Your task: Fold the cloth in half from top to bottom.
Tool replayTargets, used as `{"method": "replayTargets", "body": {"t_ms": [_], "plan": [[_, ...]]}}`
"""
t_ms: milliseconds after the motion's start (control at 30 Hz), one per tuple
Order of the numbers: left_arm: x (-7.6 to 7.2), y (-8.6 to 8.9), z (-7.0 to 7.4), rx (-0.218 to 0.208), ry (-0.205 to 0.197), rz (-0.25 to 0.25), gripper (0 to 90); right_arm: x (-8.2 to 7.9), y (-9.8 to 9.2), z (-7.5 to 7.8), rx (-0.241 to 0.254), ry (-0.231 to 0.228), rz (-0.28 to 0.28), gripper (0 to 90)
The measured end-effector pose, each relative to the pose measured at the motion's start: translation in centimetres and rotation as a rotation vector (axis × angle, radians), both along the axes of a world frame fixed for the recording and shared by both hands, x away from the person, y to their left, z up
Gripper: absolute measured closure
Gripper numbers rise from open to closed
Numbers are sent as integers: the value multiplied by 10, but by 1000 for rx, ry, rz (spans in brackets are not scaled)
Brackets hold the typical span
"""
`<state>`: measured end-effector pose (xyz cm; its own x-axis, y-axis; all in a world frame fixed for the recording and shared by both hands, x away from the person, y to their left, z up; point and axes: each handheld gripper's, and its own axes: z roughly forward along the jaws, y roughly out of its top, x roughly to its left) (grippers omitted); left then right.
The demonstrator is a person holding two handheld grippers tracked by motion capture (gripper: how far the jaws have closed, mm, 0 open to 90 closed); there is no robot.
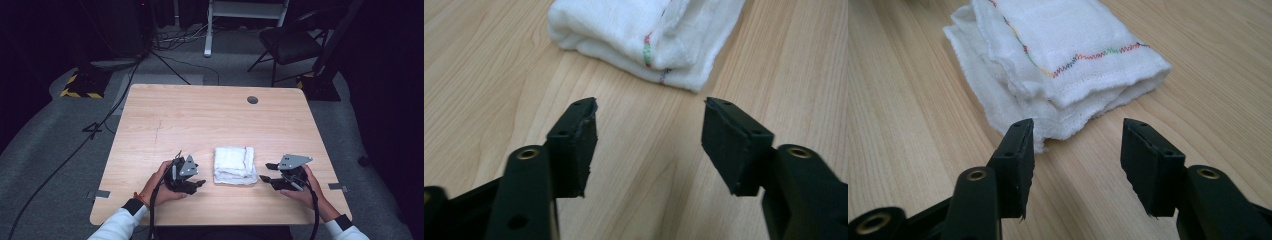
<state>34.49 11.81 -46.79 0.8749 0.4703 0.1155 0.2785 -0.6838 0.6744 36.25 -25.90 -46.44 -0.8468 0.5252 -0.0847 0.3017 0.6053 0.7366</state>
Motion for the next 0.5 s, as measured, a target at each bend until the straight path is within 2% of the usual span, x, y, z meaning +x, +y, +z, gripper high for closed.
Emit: {"method": "replayTargets", "body": {"t_ms": [100, 200, 300, 500], "plan": [[-3, 4, -2, 27, -10, 21, 303, -1, -2, -1, -9, -2, -3, 437], [-4, 9, -3, 36, -7, 45, 258, -3, -5, -2, -31, -10, -18, 394], [-5, 15, -4, 22, 8, 54, 229, -4, -10, -2, -36, -11, -26, 364], [-10, 26, -6, 36, -2, 77, 217, -6, -21, -5, -60, -7, -31, 334]]}}
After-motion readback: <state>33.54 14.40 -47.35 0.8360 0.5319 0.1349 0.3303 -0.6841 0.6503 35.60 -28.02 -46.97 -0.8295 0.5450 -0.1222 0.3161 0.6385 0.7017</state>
